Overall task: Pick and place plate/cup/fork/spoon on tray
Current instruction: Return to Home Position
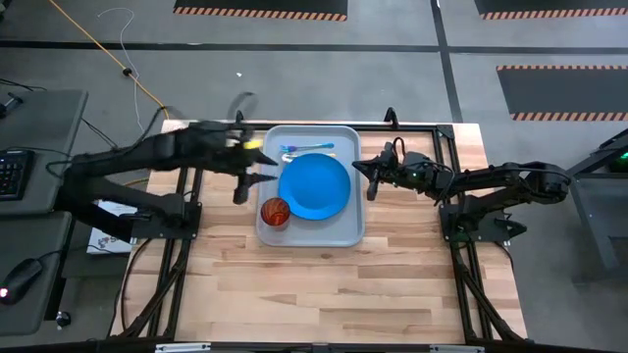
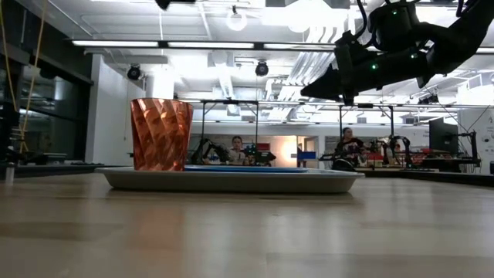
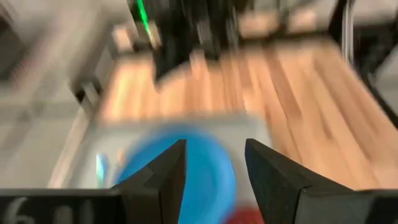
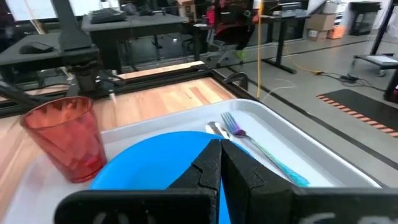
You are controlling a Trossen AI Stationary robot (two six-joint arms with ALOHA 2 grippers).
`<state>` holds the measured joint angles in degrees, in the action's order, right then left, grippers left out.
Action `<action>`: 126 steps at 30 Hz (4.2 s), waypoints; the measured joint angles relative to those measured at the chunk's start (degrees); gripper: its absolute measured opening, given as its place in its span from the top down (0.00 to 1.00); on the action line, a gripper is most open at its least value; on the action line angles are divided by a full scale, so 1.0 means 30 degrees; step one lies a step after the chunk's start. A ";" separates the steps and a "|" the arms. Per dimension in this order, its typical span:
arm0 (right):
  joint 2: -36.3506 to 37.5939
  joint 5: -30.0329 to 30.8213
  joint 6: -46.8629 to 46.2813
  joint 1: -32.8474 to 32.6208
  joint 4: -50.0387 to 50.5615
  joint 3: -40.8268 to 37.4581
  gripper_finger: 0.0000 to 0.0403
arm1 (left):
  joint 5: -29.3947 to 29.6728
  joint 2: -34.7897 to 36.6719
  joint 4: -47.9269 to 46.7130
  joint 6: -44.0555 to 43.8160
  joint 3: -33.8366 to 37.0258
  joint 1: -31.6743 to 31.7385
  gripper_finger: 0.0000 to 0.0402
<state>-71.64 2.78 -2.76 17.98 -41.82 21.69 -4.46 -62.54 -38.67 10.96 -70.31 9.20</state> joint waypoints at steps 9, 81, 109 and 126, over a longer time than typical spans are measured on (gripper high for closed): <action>0.0000 0.0212 -0.0080 0.0000 0.0030 0.0000 1.00 | 0.1082 0.6429 1.5131 0.0470 1.0561 0.1391 0.66; 0.0407 -0.0375 -0.2084 0.0007 0.1333 0.0000 1.00 | 0.2214 2.0443 1.4300 -0.3576 2.3207 -0.3640 1.00; 1.7661 -0.3662 -0.4387 -0.0372 0.4658 -0.5003 1.00 | 0.2219 2.0443 1.3178 -0.4093 2.3207 -0.3640 1.00; 2.3123 0.0588 -0.1964 -0.6790 0.9981 -0.5754 1.00 | 0.2219 2.0443 1.3185 -0.4100 2.3200 -0.3640 1.00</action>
<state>-2.27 4.55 -8.66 -2.39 -11.88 4.43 2.20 -1.21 0.89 -1.34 -0.71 -1.72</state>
